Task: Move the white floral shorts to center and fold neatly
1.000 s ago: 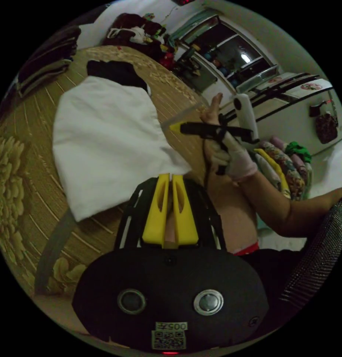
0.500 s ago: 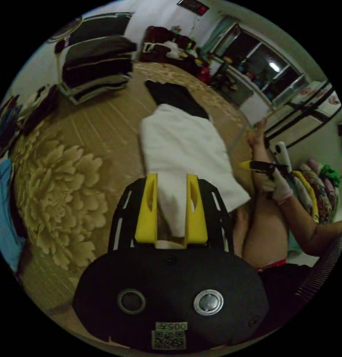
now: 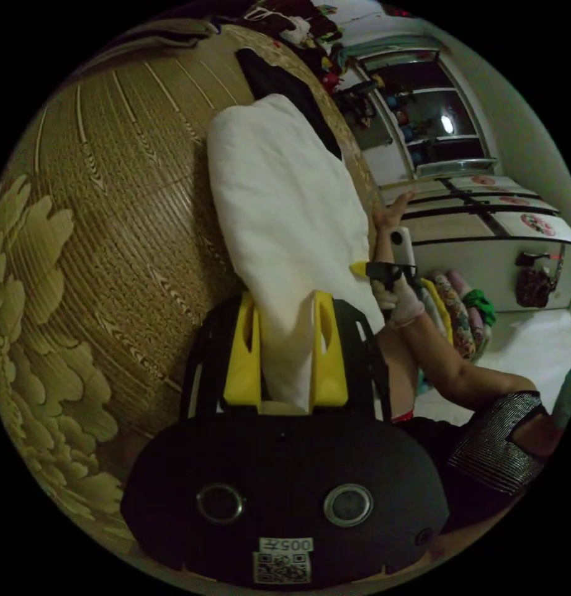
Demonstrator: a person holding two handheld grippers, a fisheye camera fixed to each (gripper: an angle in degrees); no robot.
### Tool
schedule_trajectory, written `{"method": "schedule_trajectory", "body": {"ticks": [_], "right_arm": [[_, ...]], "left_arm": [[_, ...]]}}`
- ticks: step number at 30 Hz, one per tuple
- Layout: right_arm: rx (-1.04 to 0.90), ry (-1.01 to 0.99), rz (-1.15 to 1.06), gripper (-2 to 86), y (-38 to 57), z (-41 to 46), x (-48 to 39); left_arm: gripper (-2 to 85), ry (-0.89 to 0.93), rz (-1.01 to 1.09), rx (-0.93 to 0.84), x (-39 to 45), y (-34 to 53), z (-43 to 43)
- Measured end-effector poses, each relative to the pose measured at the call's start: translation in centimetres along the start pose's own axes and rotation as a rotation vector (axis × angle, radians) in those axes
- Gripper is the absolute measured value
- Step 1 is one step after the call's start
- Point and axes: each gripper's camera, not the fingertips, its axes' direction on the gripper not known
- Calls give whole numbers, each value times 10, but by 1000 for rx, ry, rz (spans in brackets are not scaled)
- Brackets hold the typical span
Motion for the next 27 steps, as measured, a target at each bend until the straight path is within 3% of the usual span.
{"method": "schedule_trajectory", "body": {"ticks": [2, 5, 8, 14, 18, 23, 27], "right_arm": [[4, -5, -3, 28, -1, -2, -9], [16, 35, -61, 24, 7, -11, -40], [-5, 26, -128, 22, 24, -21, -75], [-49, -26, -42, 22, 39, -20, -97], [25, 15, -117, 21, 4, -25, -125], [247, 156, -381, 25, -72, -52, -207], [292, 153, -338, 31, -131, -46, -217]], "left_arm": [[65, 23, -9, 7, 6, -2, -13], [51, 198, 17, 74, 34, 6, -47], [50, 208, 101, 62, 80, 24, -78], [50, 308, 57, -11, 119, 40, -107], [50, 204, 212, 87, 160, -10, -152], [50, 122, 378, 289, 215, -81, -230], [53, 157, 237, 330, 201, -145, -263]]}}
